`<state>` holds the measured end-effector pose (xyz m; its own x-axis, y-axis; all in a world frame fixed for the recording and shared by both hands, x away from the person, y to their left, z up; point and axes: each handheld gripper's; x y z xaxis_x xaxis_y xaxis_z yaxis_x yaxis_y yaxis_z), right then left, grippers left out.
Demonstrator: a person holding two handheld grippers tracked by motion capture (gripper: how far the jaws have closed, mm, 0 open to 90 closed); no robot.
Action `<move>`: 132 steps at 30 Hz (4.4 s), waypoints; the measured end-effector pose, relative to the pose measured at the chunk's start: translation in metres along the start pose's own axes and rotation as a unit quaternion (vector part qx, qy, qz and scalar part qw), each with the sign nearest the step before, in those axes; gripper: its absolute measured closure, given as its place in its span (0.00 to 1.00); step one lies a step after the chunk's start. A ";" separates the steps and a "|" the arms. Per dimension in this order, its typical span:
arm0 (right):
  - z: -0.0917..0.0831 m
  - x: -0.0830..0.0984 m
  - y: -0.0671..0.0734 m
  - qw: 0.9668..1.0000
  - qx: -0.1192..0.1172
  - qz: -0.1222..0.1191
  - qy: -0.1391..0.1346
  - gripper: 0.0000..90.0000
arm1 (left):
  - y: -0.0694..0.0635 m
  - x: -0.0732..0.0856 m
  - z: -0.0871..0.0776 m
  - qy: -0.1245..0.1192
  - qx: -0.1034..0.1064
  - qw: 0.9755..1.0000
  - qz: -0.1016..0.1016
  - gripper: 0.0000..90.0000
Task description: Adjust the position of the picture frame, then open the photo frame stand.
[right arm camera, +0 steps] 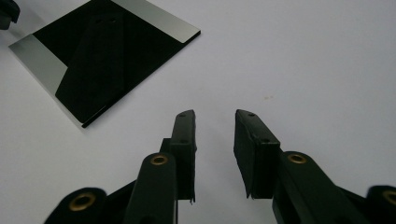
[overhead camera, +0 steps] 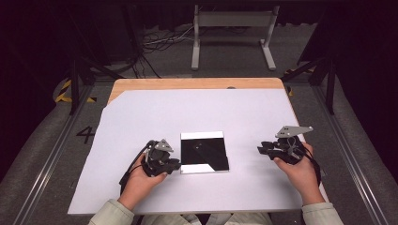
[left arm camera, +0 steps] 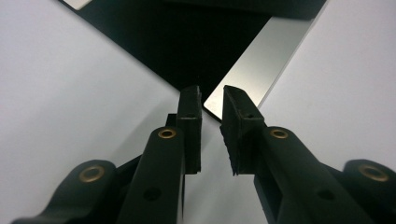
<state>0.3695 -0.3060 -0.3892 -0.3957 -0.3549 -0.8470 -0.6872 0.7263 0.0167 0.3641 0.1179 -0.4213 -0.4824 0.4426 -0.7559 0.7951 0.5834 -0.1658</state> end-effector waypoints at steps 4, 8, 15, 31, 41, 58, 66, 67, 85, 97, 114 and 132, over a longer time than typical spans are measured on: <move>0.001 -0.002 0.005 1.000 -0.007 -0.003 0.003 0.77 | 0.002 -0.002 -0.009 -0.006 -0.002 1.000 0.002 0.82; 0.002 -0.005 0.011 1.000 -0.017 -0.010 0.004 0.77 | 0.004 -0.004 -0.018 -0.010 -0.008 1.000 0.006 0.80; 0.004 -0.009 0.021 0.999 -0.031 -0.018 0.009 0.77 | 0.008 -0.005 -0.029 -0.018 -0.012 1.000 0.000 0.75; 0.030 -0.018 0.061 0.992 -0.089 -0.052 0.067 0.75 | -0.003 -0.010 -0.024 -0.010 0.018 1.000 0.015 0.76; 0.052 -0.013 0.076 0.985 -0.110 -0.062 0.117 0.73 | -0.008 -0.011 -0.014 -0.007 0.030 0.999 0.019 0.77; 0.070 -0.007 0.080 0.980 -0.117 -0.053 0.151 0.76 | -0.008 -0.011 0.001 -0.015 0.030 0.999 0.007 0.86; 0.072 -0.006 0.080 0.978 -0.125 -0.046 0.163 0.73 | -0.008 -0.007 0.013 0.002 0.027 1.000 0.009 0.96; 0.072 -0.006 0.080 0.978 -0.125 -0.046 0.163 0.73 | -0.008 -0.007 0.013 0.003 0.027 1.000 0.010 0.96; 0.075 -0.009 0.083 0.974 -0.136 -0.052 0.172 0.67 | -0.010 -0.006 0.026 0.031 0.030 0.999 0.013 1.00; 0.075 -0.011 0.085 0.973 -0.133 -0.059 0.177 0.64 | -0.011 -0.006 0.027 0.031 0.029 0.999 0.014 1.00; 0.061 -0.022 0.082 0.979 -0.174 -0.030 0.104 0.73 | -0.012 -0.006 0.028 0.030 0.027 0.999 0.016 1.00; 0.071 -0.014 0.080 0.975 -0.120 -0.047 0.180 0.69 | -0.011 -0.005 0.027 0.028 0.030 0.999 0.011 1.00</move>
<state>0.3635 -0.2007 -0.4139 -0.4818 -0.6284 -0.6107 -0.8369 0.5365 0.1084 0.3681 0.0906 -0.4330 -0.4825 0.4932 -0.7239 0.8258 0.5316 -0.1882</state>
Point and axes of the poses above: each handheld gripper's, and its own axes: z roughly forward along the jaws, x roughly out of its underside, y roughly to its left, and after that the axes turned 11 degrees about -y, right-handed
